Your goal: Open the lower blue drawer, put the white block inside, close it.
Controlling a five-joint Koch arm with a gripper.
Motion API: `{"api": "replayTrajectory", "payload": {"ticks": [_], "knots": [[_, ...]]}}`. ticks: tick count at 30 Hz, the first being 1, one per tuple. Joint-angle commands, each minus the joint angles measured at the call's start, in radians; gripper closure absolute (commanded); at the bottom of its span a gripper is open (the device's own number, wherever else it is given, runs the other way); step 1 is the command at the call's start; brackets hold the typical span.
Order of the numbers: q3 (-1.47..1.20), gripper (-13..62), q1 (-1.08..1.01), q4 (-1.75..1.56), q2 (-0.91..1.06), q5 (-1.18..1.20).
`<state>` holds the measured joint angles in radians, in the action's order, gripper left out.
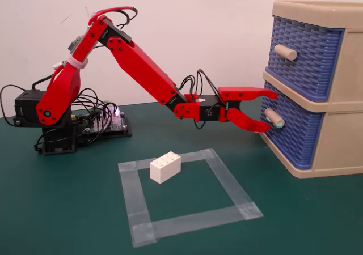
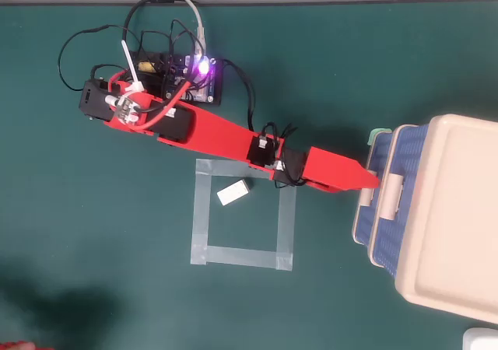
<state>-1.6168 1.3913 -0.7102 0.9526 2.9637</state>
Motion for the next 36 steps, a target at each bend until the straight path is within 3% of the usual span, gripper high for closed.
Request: {"api": "replayTrajectory", "payload": {"ticks": [1, 5, 9, 15, 23, 26, 27, 29, 31, 36], "knots": [[0.074, 21.6, 0.015, 0.011, -0.005, 0.014], [0.204, 34.6, 0.009, 0.133, -0.061, 0.014], [0.215, 57.1, 0.006, 0.265, -0.057, 0.029], [0.103, 57.4, -0.026, 0.442, 0.089, 0.210], [-0.548, 57.4, -0.044, 0.565, 0.675, 0.457], [-0.680, 56.2, -0.048, 0.566, 0.793, 0.457], [-0.692, 51.3, -0.051, 0.568, 0.798, 0.457], [-0.690, 29.5, -0.063, 0.565, 0.805, 0.448], [-0.687, 16.3, -0.071, 0.566, 0.816, 0.446], [-0.670, 14.9, -0.089, 0.744, 1.037, 0.457]]}}
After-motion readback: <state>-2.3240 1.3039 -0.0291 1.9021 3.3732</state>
